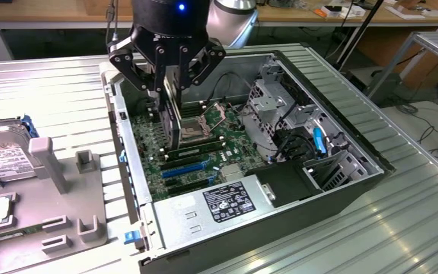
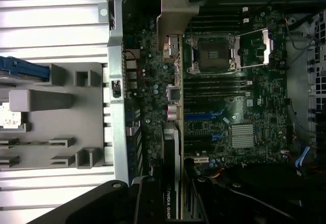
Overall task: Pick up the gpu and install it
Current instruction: 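Pick up the gpu and move the gpu toward the slot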
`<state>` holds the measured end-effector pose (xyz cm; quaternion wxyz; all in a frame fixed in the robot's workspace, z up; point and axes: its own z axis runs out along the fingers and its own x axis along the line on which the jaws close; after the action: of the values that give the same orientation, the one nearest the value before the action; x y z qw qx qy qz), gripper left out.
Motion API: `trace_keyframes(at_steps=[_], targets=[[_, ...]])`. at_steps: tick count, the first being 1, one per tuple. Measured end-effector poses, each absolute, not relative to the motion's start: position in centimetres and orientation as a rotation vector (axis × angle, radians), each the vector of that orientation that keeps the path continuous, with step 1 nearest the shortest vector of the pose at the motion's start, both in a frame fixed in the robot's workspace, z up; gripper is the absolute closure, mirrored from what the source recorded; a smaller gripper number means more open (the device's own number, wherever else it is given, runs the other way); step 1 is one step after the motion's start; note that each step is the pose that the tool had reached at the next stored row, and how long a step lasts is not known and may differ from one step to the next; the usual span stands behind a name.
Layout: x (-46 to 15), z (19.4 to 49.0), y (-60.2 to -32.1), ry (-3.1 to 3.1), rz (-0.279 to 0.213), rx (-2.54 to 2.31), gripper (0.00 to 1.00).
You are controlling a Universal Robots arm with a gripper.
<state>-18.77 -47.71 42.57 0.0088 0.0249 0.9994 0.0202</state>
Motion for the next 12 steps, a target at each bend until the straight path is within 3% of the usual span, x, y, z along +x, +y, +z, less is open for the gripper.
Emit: trace_keyframes(at_steps=[12], targets=[[-17.1,42.6,-47.7,3.122,0.063,0.078,0.73]])
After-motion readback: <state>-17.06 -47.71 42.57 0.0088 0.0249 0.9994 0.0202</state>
